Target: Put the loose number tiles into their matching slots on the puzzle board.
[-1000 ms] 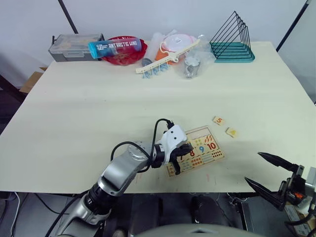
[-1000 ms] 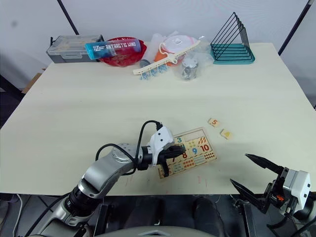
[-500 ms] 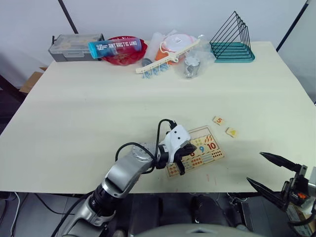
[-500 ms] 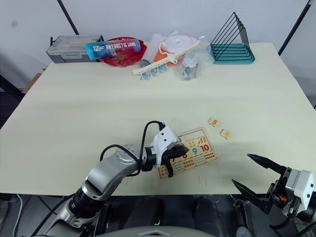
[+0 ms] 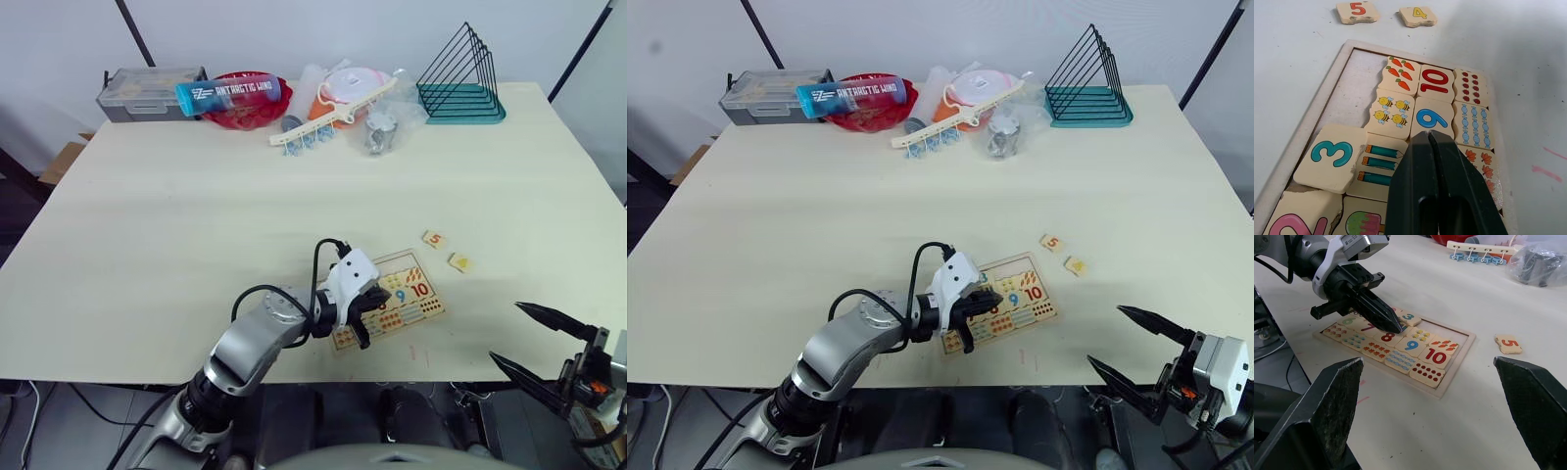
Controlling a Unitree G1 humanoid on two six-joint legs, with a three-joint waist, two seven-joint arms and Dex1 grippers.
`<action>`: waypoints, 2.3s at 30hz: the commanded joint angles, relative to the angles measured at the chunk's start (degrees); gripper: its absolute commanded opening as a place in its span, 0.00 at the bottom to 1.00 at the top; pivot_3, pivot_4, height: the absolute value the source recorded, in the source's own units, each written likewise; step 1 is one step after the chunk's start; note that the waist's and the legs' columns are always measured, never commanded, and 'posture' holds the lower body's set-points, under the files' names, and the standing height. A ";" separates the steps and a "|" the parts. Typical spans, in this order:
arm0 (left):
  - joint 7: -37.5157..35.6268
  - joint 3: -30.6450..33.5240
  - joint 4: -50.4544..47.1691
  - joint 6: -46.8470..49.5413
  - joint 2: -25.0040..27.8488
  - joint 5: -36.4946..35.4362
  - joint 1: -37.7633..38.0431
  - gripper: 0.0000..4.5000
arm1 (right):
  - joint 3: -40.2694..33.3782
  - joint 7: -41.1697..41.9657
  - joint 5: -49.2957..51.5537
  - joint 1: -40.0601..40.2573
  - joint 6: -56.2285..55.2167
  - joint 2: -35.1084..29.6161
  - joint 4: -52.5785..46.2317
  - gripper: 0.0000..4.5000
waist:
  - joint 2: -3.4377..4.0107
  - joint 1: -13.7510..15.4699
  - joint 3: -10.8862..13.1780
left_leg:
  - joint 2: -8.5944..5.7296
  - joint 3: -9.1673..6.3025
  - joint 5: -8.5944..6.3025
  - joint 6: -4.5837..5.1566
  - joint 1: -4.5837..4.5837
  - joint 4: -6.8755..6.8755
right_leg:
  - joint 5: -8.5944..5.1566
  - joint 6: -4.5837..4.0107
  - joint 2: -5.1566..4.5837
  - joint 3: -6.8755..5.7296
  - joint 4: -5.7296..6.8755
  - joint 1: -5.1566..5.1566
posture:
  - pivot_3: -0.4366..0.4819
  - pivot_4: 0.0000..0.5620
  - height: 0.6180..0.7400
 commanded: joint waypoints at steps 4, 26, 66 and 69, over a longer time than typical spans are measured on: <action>0.65 0.19 -0.87 -0.13 -0.13 -0.02 -0.45 0.01 | -1.77 0.14 0.84 0.25 -0.56 -0.24 -2.12 1.00 | 0.00 0.00 0.00 | 0.00 0.00 0.00 0.00 0.00 0.00 | -0.01 -0.02 0.00 0.00 0.00 0.00 | 0.48 0.27 1.00; 2.93 0.27 0.80 -0.20 -2.46 -0.12 -0.44 0.01 | -1.48 0.09 0.51 0.12 -0.78 -0.09 -1.95 1.00 | 0.00 0.01 0.00 | 0.00 0.00 0.00 0.00 0.00 0.00 | -0.01 -0.02 0.00 0.00 0.00 0.00 | 0.48 0.27 1.00; 3.01 -1.64 4.07 -0.08 -3.75 1.33 -1.93 0.01 | -1.40 0.21 -0.05 0.33 -1.44 0.36 -1.74 1.00 | 0.00 0.01 0.00 | -0.01 -0.01 0.00 0.00 0.00 0.00 | -0.02 -0.03 0.00 0.00 -0.01 0.00 | 0.48 0.27 1.00; 2.80 -1.98 4.27 0.29 -3.38 1.36 -2.24 0.01 | -1.44 0.24 -0.08 0.32 -1.46 0.34 -1.68 1.00 | 0.00 0.01 0.00 | -0.01 -0.01 0.00 0.00 0.00 0.00 | -0.02 -0.03 0.00 0.00 -0.01 0.00 | 0.48 0.27 1.00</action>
